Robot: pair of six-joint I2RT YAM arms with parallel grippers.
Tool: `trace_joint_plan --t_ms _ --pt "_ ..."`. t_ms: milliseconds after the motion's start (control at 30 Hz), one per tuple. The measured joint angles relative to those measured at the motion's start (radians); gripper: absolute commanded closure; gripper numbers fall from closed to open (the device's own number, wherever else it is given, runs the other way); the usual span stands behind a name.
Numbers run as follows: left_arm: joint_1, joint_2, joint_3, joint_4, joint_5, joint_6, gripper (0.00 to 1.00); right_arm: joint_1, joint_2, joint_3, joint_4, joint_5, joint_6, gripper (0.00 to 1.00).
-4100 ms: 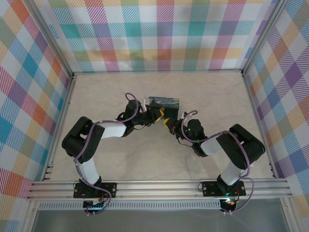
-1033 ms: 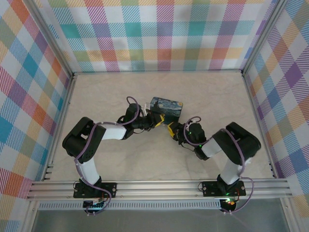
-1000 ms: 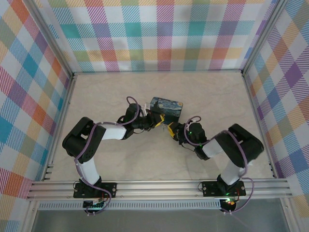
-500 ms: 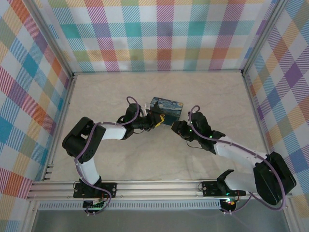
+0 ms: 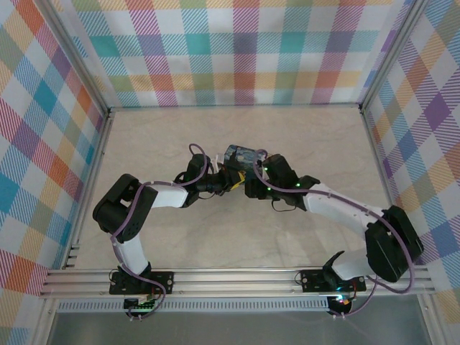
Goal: Unlock a padlock with a key
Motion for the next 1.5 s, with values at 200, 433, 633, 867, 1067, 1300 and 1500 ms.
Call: trace_joint_plan --t_ms 200,433,633,867,1067,1300,1500 --pt "0.000 0.000 0.000 -0.014 0.000 0.000 1.00 0.030 0.080 0.070 -0.024 0.041 -0.090 0.53" --pt "0.000 0.000 0.003 -0.018 0.000 0.000 1.00 0.052 0.152 0.143 -0.050 0.087 -0.143 0.55" --pt "0.002 0.000 0.003 -0.045 -0.005 0.000 1.00 0.073 0.183 0.168 -0.072 0.123 -0.168 0.56" --pt "0.006 0.000 0.003 -0.070 -0.011 0.000 1.00 0.099 0.200 0.182 -0.082 0.174 -0.183 0.55" --pt "0.008 0.000 0.004 -0.055 0.002 0.000 1.00 0.137 0.154 0.138 -0.048 0.214 -0.183 0.56" --pt "0.008 0.000 0.004 -0.053 0.008 -0.001 1.00 0.168 0.086 0.072 -0.002 0.250 -0.183 0.56" --pt "0.008 0.000 0.004 -0.033 0.013 -0.008 1.00 0.174 0.097 0.052 0.029 0.287 -0.192 0.55"
